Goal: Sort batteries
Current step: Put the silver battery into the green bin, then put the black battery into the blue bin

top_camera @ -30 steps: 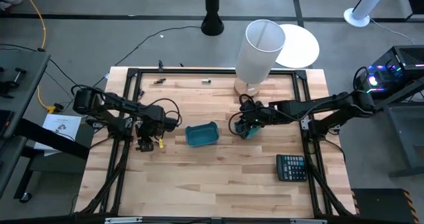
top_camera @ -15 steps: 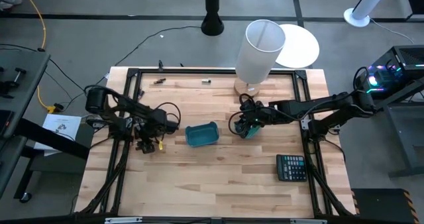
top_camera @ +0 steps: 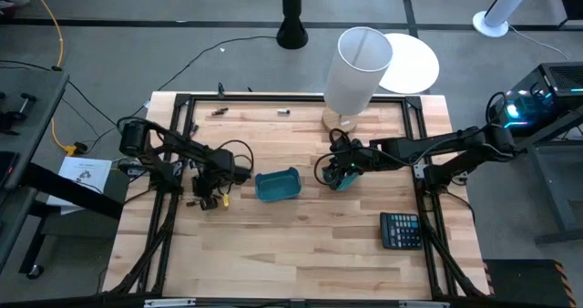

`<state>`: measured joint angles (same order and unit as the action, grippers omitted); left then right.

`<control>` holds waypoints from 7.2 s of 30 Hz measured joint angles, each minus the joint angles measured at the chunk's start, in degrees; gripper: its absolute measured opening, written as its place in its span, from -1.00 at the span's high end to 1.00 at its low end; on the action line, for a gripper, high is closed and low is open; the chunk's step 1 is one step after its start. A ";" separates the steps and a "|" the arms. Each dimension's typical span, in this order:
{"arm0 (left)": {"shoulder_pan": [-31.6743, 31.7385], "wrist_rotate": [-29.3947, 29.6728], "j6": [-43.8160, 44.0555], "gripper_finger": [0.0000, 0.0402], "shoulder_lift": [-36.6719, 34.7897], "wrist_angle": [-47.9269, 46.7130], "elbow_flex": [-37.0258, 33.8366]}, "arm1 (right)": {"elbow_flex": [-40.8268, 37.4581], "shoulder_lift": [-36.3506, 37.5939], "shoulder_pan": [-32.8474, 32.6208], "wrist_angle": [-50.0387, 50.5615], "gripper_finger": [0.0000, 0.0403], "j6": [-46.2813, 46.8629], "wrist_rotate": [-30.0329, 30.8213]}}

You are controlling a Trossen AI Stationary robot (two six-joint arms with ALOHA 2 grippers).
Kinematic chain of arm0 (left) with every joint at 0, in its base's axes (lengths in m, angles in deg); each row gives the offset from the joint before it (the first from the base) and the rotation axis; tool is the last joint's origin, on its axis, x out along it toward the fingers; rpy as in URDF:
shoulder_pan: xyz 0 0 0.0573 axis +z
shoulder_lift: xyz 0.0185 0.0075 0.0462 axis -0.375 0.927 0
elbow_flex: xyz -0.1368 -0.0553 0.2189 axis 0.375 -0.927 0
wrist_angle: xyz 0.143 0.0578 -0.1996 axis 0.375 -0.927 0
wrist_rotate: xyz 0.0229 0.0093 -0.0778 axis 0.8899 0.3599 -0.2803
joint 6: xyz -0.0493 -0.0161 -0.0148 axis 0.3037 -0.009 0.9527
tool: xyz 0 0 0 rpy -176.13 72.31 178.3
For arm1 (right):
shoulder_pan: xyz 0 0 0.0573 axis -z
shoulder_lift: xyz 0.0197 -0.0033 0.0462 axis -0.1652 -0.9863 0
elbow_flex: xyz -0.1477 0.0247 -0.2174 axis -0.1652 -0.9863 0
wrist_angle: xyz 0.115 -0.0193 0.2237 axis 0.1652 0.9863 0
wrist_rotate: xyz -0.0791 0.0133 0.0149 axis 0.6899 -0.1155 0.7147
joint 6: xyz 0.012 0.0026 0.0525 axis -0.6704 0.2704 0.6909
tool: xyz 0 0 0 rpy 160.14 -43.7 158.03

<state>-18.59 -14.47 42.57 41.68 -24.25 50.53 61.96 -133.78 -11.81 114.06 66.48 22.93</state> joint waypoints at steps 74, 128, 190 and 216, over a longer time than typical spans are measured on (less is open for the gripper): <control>32.32 6.01 -20.51 -0.10 20.60 19.64 59.39 | 4.42 17.98 -1.62 -7.55 0.15 -6.80 4.63; 17.55 -17.61 -30.19 0.85 14.82 27.92 59.30 | 4.35 19.35 -10.52 -28.54 0.15 -13.72 21.99; -10.39 3.37 -7.40 0.01 -13.34 9.43 -0.21 | 4.35 24.28 -10.84 -20.09 0.15 -19.80 10.02; -10.13 11.54 -9.30 0.94 -19.96 27.55 15.17 | 4.35 24.28 -10.82 -19.56 0.15 -18.53 15.55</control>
<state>-28.72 -2.94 33.27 21.71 3.30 65.70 66.31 -109.50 -22.63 94.49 47.94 38.48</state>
